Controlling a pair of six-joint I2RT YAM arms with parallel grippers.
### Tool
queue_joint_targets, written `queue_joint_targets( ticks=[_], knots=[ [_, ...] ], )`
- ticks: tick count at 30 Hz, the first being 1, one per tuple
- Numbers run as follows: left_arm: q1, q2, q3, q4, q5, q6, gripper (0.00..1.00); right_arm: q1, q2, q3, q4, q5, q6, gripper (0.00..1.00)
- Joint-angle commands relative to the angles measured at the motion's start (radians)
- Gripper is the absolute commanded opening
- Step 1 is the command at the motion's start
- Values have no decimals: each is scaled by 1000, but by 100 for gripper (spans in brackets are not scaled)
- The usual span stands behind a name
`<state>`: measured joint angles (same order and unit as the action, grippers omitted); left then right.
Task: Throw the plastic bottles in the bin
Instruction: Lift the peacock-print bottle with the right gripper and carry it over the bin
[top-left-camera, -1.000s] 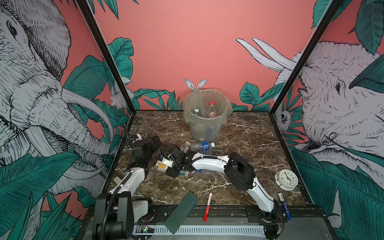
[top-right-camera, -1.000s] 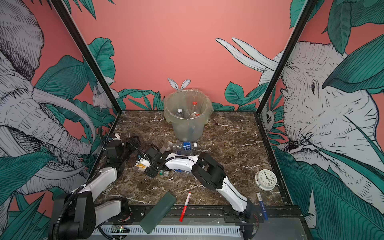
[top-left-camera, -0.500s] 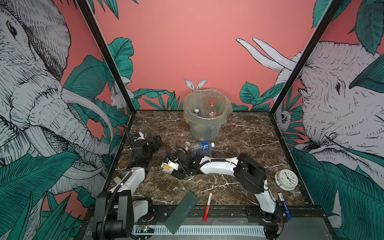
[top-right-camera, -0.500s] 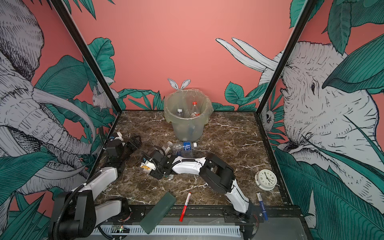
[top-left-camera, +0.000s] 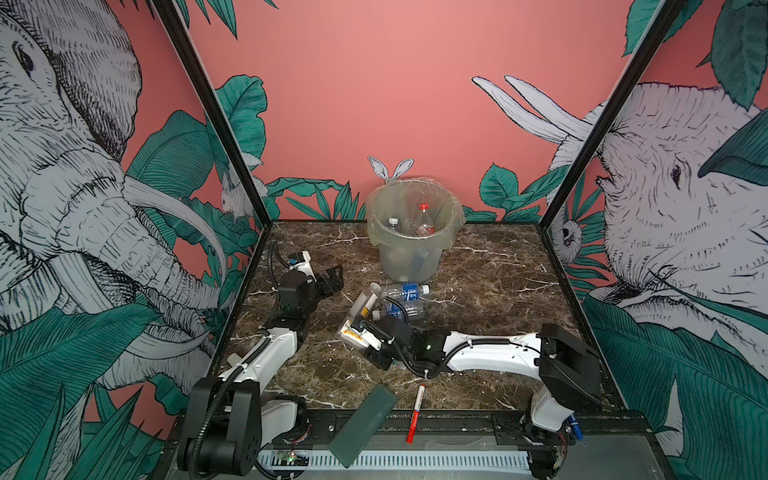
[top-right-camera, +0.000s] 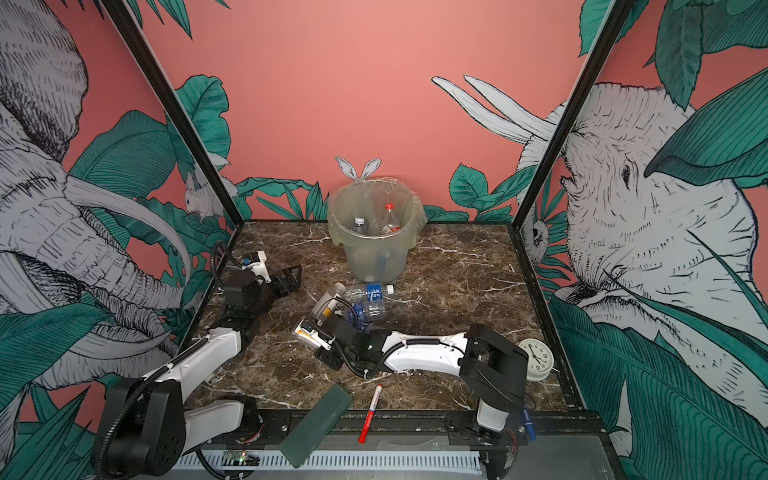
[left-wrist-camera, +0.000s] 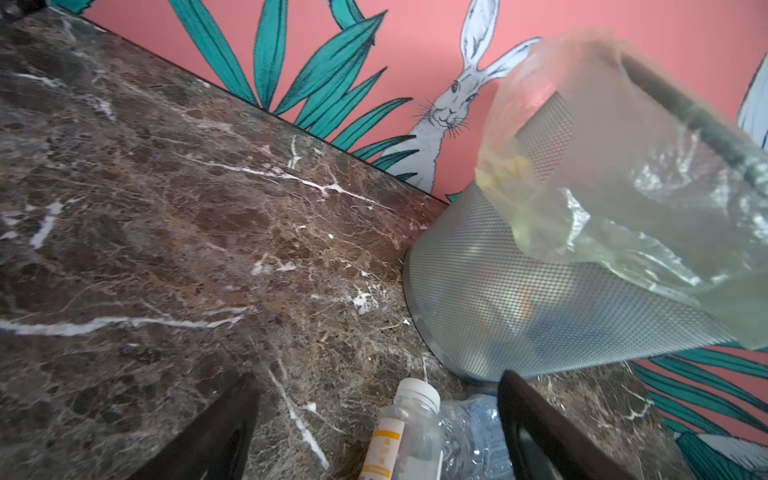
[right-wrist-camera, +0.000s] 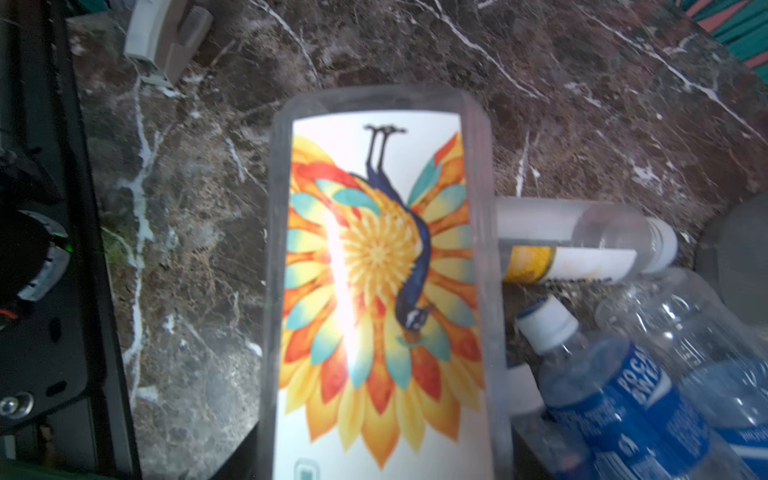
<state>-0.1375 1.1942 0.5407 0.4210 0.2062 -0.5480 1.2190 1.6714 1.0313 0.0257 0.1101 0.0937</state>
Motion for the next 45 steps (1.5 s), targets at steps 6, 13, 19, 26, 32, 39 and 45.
queue_joint_targets(
  ticks=[6, 13, 19, 26, 32, 39, 45],
  knots=[
    [-94, 54, 77, 21, 72, 84, 90, -3, -230, -202, 64, 223, 101, 55],
    [-151, 71, 116, -6, 84, 138, 90, -11, -458, -419, 122, 413, 201, 54],
    [-196, 86, 154, -40, 94, 185, 91, -19, -658, -541, 93, 543, 253, 55],
    [-221, 95, 173, -63, 85, 211, 91, -41, -826, -585, 35, 594, 248, 54],
    [-223, 92, 182, -79, 84, 217, 91, -69, -835, -441, 6, 648, 142, 53],
    [-223, 90, 189, -91, 89, 207, 91, -320, -498, 139, -88, 394, -11, 51],
    [-222, 94, 179, -87, 76, 209, 91, -470, 105, 986, -311, 389, -76, 98]
  ],
)
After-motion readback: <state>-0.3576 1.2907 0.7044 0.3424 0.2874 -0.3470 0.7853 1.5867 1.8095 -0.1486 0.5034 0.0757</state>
